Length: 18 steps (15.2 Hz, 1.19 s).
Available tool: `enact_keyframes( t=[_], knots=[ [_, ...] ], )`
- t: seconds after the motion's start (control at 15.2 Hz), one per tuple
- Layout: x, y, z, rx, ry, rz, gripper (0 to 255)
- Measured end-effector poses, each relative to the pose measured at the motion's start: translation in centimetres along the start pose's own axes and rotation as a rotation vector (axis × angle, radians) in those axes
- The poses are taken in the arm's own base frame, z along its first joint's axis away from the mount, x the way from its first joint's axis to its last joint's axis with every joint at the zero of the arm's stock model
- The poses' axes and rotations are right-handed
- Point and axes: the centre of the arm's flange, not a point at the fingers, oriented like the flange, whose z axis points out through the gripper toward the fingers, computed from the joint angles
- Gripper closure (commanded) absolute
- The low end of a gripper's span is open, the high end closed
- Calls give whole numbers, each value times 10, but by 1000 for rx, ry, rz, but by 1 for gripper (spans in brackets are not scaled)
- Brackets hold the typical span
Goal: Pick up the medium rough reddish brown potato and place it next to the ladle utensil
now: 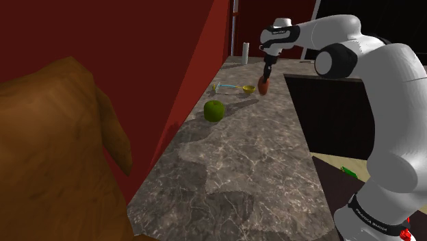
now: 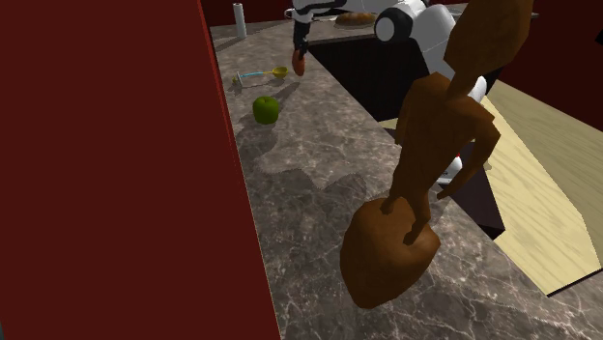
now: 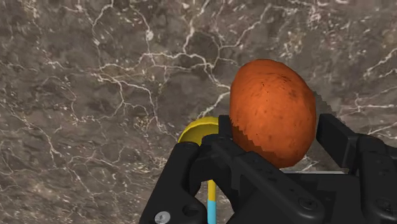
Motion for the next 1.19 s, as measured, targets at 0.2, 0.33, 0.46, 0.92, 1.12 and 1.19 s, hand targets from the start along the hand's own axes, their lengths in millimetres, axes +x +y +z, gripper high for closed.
enact_keyframes(
  t=[0.2,0.33,0.46,0.92,1.12,1.19],
  knots=[
    [-1,0,14,0,0,0,255],
    [-1,0,24,0,0,0,255],
    [-2,-2,27,-14,8,-2,255],
    [-5,-6,58,-15,11,-4,255],
    [-4,-6,59,-14,10,-4,255],
    [-3,-5,60,-12,10,-4,255]
  ],
)
